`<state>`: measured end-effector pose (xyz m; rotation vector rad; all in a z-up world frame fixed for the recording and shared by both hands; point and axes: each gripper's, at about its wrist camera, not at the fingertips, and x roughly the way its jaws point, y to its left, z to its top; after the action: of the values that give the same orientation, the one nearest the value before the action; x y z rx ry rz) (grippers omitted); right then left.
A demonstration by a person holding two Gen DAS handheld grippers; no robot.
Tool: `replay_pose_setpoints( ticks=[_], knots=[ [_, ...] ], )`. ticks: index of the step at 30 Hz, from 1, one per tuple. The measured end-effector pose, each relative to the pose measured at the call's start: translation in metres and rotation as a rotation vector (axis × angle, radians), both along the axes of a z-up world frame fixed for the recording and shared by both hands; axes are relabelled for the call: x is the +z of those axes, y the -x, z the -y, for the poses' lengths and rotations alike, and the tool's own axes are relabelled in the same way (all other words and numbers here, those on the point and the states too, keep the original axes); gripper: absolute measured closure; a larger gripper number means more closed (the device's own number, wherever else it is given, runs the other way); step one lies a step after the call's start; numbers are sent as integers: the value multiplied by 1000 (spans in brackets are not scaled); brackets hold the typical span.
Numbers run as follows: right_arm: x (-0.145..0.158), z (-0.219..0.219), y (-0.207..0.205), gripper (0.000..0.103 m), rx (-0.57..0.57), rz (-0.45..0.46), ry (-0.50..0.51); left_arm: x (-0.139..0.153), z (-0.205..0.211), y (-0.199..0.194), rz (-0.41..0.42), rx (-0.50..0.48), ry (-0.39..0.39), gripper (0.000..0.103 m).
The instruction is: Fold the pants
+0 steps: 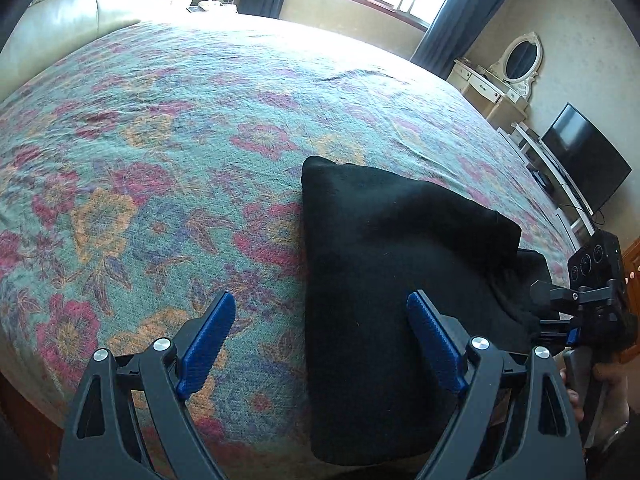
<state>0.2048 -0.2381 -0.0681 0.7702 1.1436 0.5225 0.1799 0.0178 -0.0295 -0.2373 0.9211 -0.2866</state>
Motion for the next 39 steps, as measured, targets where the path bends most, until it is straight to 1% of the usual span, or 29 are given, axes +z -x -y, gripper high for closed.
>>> replay_pose_setpoints(
  ticks=[6, 8, 9, 10, 11, 12, 13, 14, 15, 16, 19, 22, 25, 27, 29, 31, 37, 39],
  knots=[
    [2, 1, -2, 2, 19, -17, -34, -3, -1, 0, -13, 9, 17, 16],
    [3, 0, -3, 10, 13, -28, 0, -4, -2, 0, -16, 11, 18, 16],
    [4, -1, -3, 23, 18, -29, 29, -4, -2, 0, -17, 12, 18, 16],
    [3, -1, -3, 42, 20, -33, 55, -4, -2, 0, -17, 12, 19, 16],
    [0, 2, -3, 52, 19, -40, 71, -4, -3, 0, -17, 13, 20, 16],
    [-2, 5, -2, 64, 18, -47, 66, -4, -3, 0, -18, 14, 22, 16],
    [-5, 8, -2, 71, 14, -50, 49, -4, -4, 0, -18, 12, 25, 16],
    [-6, 10, -1, 75, 12, -50, 30, -4, -4, 0, -20, 9, 28, 16],
    [-6, 11, 0, 82, 11, -46, 9, -5, -4, 0, -21, 6, 30, 16],
    [-4, 11, 2, 86, 10, -36, 2, -5, -4, 0, -21, 1, 32, 16],
    [15, 8, 5, 89, 27, 26, 32, -3, -6, 0, -14, -2, 32, 16],
    [38, 16, 7, 89, 23, 77, 11, -2, -9, -1, -9, 5, 46, 16],
    [59, 30, 11, 89, 21, 119, 30, 0, -11, -1, -14, 8, 86, 16],
    [66, 44, 15, 89, 6, 128, 45, 2, -8, 0, -14, -1, 116, 16],
    [67, 58, 17, 89, -19, 126, 67, 4, -3, 0, -16, -19, 140, 16],
    [62, 74, 20, 89, -46, 112, 80, 5, 6, 1, -19, -37, 147, 16],
    [45, 115, 38, 89, -116, 69, 115, -2, 32, 2, -29, -102, 91, 16],
    [41, 117, 41, 89, -135, 58, 108, -5, 39, 2, -40, -114, 87, 16]
  ],
)
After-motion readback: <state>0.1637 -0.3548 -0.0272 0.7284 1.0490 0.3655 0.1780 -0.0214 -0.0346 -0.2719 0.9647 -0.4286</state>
